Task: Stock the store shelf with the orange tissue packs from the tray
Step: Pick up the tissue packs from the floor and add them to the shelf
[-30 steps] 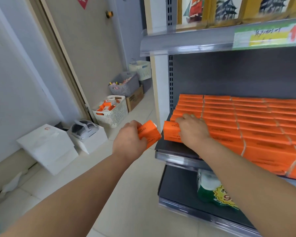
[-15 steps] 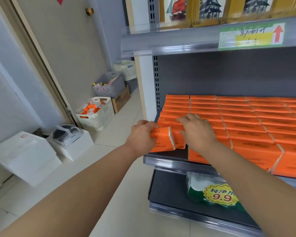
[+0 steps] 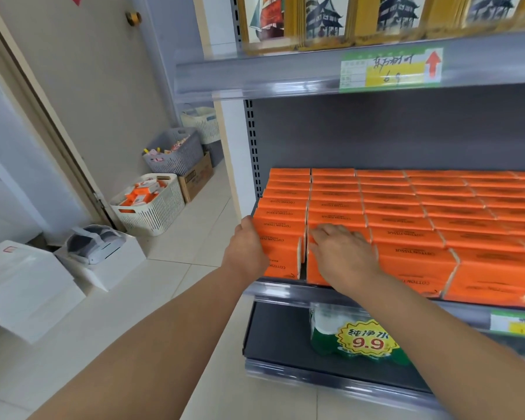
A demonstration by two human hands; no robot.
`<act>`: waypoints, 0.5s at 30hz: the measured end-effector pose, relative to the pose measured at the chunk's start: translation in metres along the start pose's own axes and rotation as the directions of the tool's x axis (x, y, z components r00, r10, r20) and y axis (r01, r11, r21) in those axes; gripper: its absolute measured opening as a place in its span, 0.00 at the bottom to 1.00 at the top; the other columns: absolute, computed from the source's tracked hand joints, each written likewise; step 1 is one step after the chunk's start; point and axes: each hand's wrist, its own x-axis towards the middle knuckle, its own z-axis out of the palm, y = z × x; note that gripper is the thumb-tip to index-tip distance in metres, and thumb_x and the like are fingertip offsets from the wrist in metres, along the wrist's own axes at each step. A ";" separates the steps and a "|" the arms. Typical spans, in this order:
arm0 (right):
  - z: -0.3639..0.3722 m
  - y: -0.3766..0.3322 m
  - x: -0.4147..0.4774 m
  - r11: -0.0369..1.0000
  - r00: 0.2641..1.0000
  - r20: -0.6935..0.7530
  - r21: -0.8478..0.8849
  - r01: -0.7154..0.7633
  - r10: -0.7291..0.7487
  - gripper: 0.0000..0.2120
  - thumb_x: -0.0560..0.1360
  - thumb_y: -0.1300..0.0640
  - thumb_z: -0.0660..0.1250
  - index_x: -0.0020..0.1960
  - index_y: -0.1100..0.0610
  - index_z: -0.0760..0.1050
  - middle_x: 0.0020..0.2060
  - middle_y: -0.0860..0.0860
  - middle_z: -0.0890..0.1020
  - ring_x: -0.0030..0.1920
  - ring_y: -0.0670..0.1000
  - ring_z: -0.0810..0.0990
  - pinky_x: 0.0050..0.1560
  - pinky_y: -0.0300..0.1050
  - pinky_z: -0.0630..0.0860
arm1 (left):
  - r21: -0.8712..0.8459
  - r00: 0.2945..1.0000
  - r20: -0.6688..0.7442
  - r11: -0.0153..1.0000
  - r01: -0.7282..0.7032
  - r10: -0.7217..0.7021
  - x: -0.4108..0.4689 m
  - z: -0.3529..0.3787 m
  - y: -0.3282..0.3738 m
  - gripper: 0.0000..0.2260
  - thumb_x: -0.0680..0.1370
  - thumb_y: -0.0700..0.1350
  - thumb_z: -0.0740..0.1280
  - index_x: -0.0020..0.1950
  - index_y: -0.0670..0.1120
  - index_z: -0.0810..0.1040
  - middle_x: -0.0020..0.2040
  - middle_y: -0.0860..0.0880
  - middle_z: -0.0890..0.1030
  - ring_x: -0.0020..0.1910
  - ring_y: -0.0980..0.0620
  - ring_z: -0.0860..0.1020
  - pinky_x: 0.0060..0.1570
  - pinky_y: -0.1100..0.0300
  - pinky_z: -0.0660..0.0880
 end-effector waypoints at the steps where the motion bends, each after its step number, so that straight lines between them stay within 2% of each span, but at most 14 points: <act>1: 0.000 0.000 0.000 1.000 1.000 0.001 0.005 -0.001 0.001 0.18 0.82 0.54 0.51 0.70 0.53 0.67 0.68 0.50 0.71 0.67 0.52 0.68 0.65 0.49 0.63 | -0.007 1.000 0.005 1.000 -0.005 0.005 -0.001 0.001 0.002 0.20 0.74 0.37 0.65 0.63 0.44 0.64 0.57 0.44 0.73 0.52 0.45 0.76 0.48 0.54 0.74; 4: 0.001 0.000 -0.001 1.000 1.000 -0.011 0.003 -0.006 0.006 0.18 0.83 0.53 0.50 0.70 0.53 0.66 0.68 0.50 0.71 0.67 0.52 0.68 0.65 0.49 0.63 | -0.003 1.000 0.021 1.000 -0.014 0.014 -0.002 0.002 0.007 0.21 0.75 0.36 0.63 0.66 0.43 0.63 0.61 0.43 0.70 0.55 0.44 0.75 0.51 0.55 0.72; 7: 0.003 -0.002 0.000 1.000 1.000 -0.009 0.008 -0.008 0.008 0.19 0.83 0.54 0.50 0.71 0.53 0.66 0.67 0.50 0.71 0.66 0.52 0.68 0.64 0.49 0.64 | 0.000 0.999 0.037 1.000 0.002 -0.002 -0.002 0.000 0.007 0.22 0.74 0.36 0.64 0.67 0.43 0.62 0.62 0.43 0.70 0.56 0.45 0.75 0.51 0.56 0.71; 15: -0.005 -0.006 -0.004 1.000 0.999 -0.030 0.007 0.014 -0.014 0.17 0.82 0.55 0.51 0.70 0.53 0.67 0.67 0.50 0.71 0.65 0.53 0.69 0.62 0.50 0.65 | 0.059 1.000 -0.001 0.998 0.002 -0.002 -0.011 -0.006 0.011 0.22 0.74 0.35 0.63 0.67 0.41 0.62 0.62 0.42 0.68 0.58 0.43 0.73 0.53 0.52 0.73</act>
